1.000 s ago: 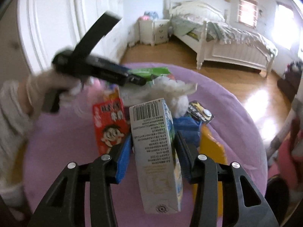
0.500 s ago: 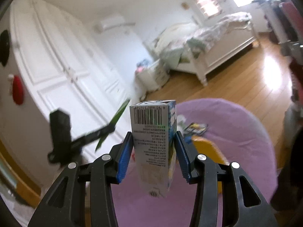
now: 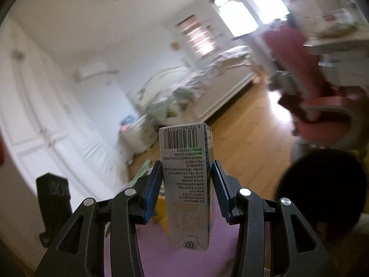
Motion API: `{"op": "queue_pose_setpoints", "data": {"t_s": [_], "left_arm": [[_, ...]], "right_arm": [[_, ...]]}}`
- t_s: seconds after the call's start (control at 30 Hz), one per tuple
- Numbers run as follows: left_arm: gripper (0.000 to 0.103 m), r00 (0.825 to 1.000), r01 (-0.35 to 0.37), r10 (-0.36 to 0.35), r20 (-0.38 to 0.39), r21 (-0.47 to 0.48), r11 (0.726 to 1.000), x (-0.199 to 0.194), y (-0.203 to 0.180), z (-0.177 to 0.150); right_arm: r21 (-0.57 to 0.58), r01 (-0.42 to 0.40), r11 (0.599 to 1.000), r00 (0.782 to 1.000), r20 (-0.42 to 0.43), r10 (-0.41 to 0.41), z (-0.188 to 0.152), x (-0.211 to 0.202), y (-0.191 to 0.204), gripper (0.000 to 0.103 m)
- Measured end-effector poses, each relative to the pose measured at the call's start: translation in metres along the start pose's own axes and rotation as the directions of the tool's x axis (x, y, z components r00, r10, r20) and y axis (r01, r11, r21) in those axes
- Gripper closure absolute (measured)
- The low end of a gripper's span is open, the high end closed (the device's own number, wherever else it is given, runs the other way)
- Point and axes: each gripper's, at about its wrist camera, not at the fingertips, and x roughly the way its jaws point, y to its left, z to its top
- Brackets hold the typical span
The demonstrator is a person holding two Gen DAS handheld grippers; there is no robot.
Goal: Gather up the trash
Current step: 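Carry both items to the black bin and release them inside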
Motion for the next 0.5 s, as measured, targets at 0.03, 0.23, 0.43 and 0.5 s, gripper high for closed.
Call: {"op": "queue_pose_setpoints", "data": {"t_s": [0.03, 0.23, 0.43, 0.5], "left_arm": [[0.042, 1.000, 0.016, -0.016, -0.014, 0.006, 1.000, 0.014, -0.009, 0.001], [0.042, 0.992, 0.094, -0.093, -0.087, 0.007, 0.996, 0.073, -0.042, 0.001], [0.042, 0.974, 0.148, -0.149, -0.171, -0.021, 0.989, 0.137, -0.070, 0.000], [0.042, 0.969, 0.155, -0.154, -0.195, -0.012, 0.988, 0.155, -0.078, 0.001]], "right_arm": [[0.019, 0.030, 0.999, 0.999, 0.012, -0.030, 0.002, -0.003, -0.013, 0.059], [0.097, 0.180, 0.979, 0.980, 0.064, -0.187, 0.007, -0.022, -0.083, 0.059], [0.178, 0.261, 0.949, 0.960, 0.054, -0.275, 0.000, -0.024, -0.139, 0.059], [0.196, 0.278, 0.941, 0.955, 0.046, -0.292, 0.000, -0.022, -0.153, 0.059]]}}
